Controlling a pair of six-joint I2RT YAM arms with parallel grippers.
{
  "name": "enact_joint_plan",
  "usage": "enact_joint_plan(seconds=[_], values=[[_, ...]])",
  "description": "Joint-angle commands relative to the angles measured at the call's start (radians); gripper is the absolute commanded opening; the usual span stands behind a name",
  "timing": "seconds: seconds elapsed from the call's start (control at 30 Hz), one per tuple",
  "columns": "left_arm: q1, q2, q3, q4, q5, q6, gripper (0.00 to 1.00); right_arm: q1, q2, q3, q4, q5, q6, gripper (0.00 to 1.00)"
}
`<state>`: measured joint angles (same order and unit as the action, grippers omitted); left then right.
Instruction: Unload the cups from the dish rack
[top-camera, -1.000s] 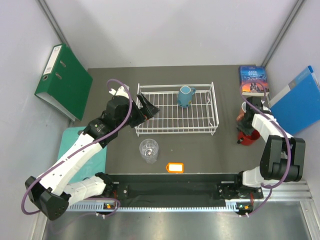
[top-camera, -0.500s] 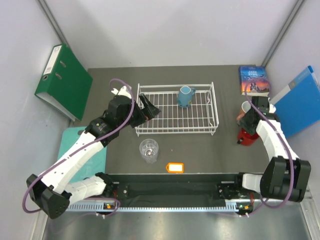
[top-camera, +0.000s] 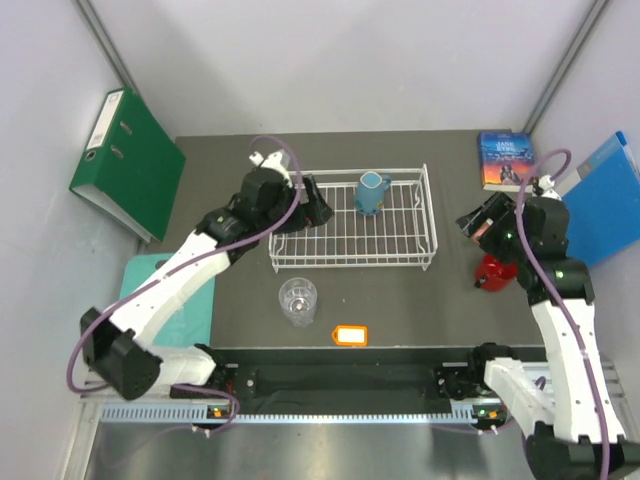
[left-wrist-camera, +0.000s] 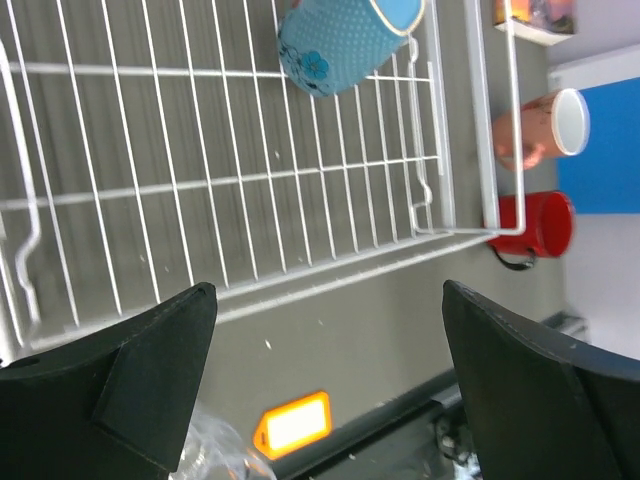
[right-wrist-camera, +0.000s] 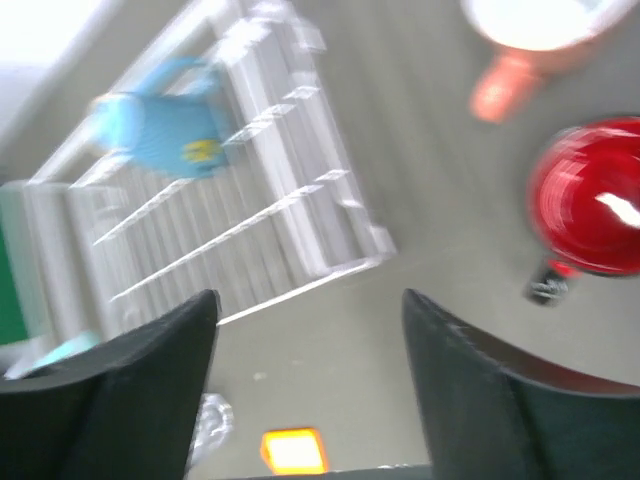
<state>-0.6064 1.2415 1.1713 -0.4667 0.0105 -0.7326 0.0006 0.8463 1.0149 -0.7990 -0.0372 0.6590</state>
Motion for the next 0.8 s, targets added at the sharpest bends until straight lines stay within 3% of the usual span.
enact_joint_plan(seconds=[0.0,0.07,0.33,0.53,0.77], values=[[-0.001,0.160,0.148,-0.009,-0.046,0.145,0.99,0.048,-0.119,-0.004,0.130,-0.145,0.039,0.82],[-0.006,0.260,0.230,-0.029,-0.085,0.176,0.99,0.062,-0.138,0.010,0.144,-0.158,0.019,0.88],[-0.056,0.579,0.565,-0.032,-0.173,0.317,0.99,0.088,-0.161,0.065,0.122,-0.223,-0.039,0.91],[-0.062,0.693,0.616,0.102,-0.070,0.472,0.99,0.091,-0.193,0.036,0.138,-0.283,-0.047,0.90],[-0.062,0.815,0.746,0.085,-0.029,0.548,0.99,0.099,-0.179,0.045,0.118,-0.285,-0.062,0.89]])
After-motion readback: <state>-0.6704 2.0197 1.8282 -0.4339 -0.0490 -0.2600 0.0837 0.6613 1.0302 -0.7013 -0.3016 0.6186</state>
